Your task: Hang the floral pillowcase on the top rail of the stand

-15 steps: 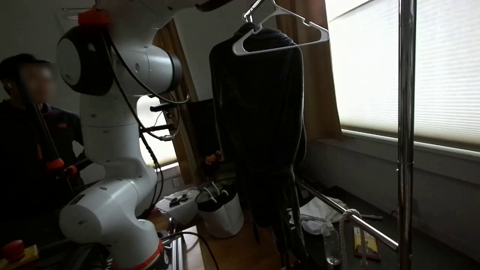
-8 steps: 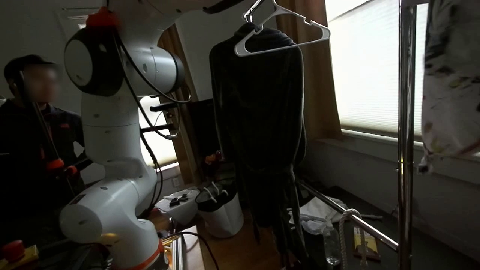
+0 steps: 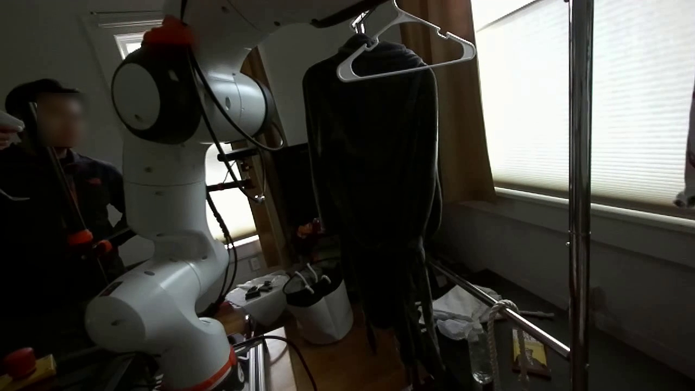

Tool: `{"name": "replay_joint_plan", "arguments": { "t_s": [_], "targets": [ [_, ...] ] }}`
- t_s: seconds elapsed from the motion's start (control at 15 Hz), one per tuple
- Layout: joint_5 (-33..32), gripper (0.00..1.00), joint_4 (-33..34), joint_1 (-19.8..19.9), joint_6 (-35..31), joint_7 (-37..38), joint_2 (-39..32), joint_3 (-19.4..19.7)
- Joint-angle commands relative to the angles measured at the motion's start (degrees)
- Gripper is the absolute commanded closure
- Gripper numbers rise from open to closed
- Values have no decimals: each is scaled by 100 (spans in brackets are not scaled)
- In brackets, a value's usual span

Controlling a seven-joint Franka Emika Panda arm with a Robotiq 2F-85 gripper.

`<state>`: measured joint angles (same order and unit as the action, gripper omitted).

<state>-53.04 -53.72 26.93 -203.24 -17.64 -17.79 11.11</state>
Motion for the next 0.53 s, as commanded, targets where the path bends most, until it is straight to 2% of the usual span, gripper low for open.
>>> {"name": "replay_joint_plan", "arguments": {
  "t_s": [0.0,0.13,0.2,0.47],
  "targets": [
    [-434,99,351,185,-375,312,-2,-408],
    [-626,99,436,188,-547,285,91,-441],
    [-527,99,445,-95,-659,291,152,41],
    [-663,99,652,-65,-1223,505,336,376]
  ]
}}
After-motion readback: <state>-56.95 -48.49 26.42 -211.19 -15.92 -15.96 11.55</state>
